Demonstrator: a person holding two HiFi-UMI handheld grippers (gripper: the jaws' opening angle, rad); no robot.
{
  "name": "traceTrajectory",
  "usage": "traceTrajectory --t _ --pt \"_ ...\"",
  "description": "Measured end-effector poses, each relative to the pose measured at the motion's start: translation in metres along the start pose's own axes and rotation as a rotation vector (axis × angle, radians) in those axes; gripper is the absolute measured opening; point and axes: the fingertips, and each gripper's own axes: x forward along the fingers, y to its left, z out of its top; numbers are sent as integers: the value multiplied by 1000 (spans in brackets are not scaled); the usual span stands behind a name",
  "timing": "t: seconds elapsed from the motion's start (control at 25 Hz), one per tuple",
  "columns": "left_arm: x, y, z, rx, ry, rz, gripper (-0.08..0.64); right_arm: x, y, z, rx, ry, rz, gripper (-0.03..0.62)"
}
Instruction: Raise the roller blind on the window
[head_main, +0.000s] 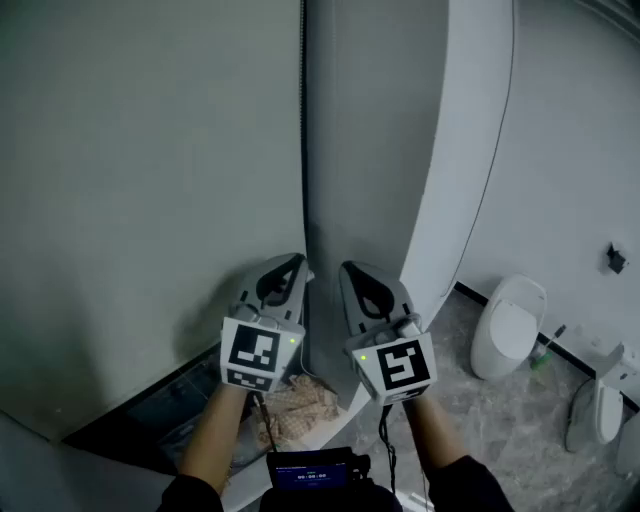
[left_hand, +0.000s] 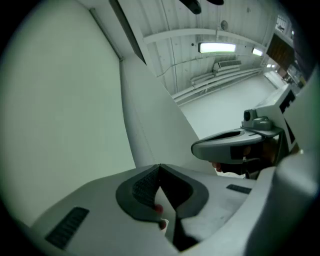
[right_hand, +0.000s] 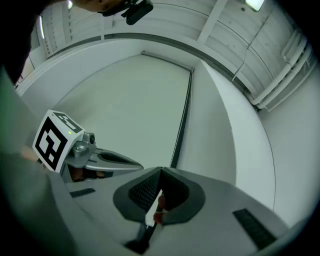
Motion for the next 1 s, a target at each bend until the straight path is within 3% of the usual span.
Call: traceTrajectory --t 0.12,0.28,0.44,0.48,0.52,0.6,0.68,0.8,0.84,1.0 --pt "5 0 -8 46 11 11 9 3 1 -6 -14 13 -2 7" --pt "19 5 -22 13 24 10 9 6 -1 -10 -5 11 0 7" --pt "51 2 -35 -144 23 -66 14 -2 -2 -6 117 -15 91 8" --pt "61 0 -37 -192 27 -94 45 -6 -4 -5 133 -18 102 8" --pt "70 -1 -39 -228 34 -119 89 -11 -6 -4 134 -19 103 8" --pt "84 -4 -40 -264 49 -163 100 -18 -11 -5 114 -8 91 8" --pt "97 -7 -39 -259 70 -177 98 -23 -19 -7 104 10 71 8" --pt "112 -9 -35 -189 91 -145 75 -27 -28 -10 96 24 43 8" --pt "111 -10 -34 -167 86 -135 23 -28 -28 -11 87 30 33 8" --pt "78 -10 -24 -90 16 -99 15 -23 -26 -12 65 52 1 8"
